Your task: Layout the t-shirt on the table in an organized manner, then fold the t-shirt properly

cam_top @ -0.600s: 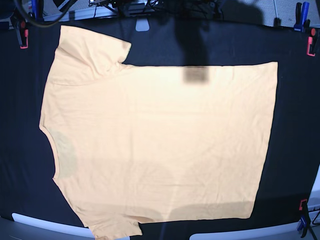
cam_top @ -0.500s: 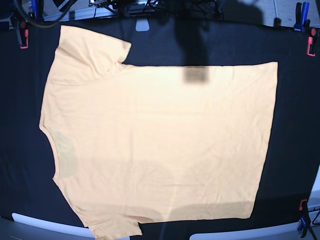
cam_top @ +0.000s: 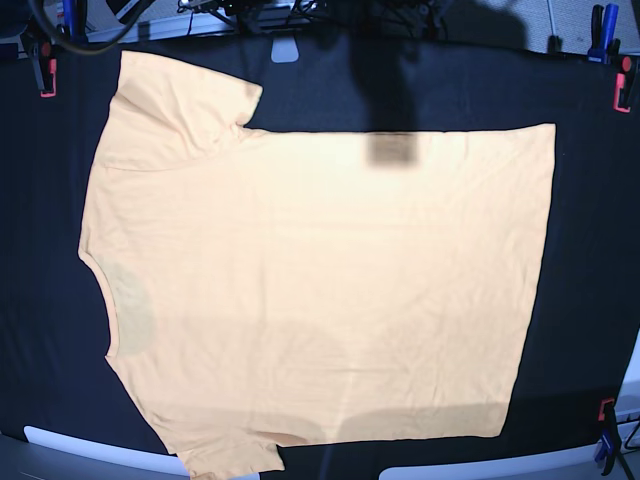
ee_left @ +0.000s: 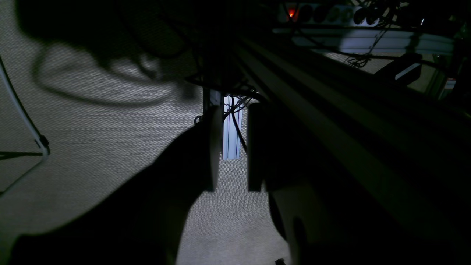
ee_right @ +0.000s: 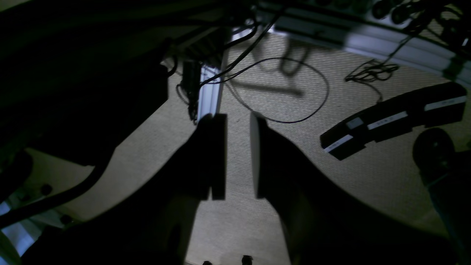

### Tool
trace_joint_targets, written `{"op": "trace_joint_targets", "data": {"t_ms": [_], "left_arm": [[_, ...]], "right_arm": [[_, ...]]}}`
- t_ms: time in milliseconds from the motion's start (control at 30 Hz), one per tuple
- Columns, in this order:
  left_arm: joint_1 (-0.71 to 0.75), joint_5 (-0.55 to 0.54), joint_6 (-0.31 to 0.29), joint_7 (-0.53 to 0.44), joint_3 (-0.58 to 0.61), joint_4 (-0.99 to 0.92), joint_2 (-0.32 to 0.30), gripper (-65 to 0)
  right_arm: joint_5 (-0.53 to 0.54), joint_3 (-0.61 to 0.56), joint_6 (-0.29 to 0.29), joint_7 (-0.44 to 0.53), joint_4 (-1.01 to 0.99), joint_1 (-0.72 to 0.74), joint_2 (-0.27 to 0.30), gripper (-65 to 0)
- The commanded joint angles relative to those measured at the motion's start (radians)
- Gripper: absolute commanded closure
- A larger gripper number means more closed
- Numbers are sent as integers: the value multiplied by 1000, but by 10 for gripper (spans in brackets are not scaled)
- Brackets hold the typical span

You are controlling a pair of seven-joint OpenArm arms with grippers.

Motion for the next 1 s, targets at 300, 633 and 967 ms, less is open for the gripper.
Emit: {"op": "trace_joint_targets", "data": {"t_ms": [300,633,967], "left_arm": [[31,5,-7,11,2,38,3,-112],[124,5,-8,56,2,188,2,-112],[255,-67,-101,105,2,401,-12,-112]], "right_arm": [[0,0,11,0,3,-3,3,-113],[0,0,58,-9,94,-97,37,-113],[93,0,108,-63,381,-288,119,-113]]}}
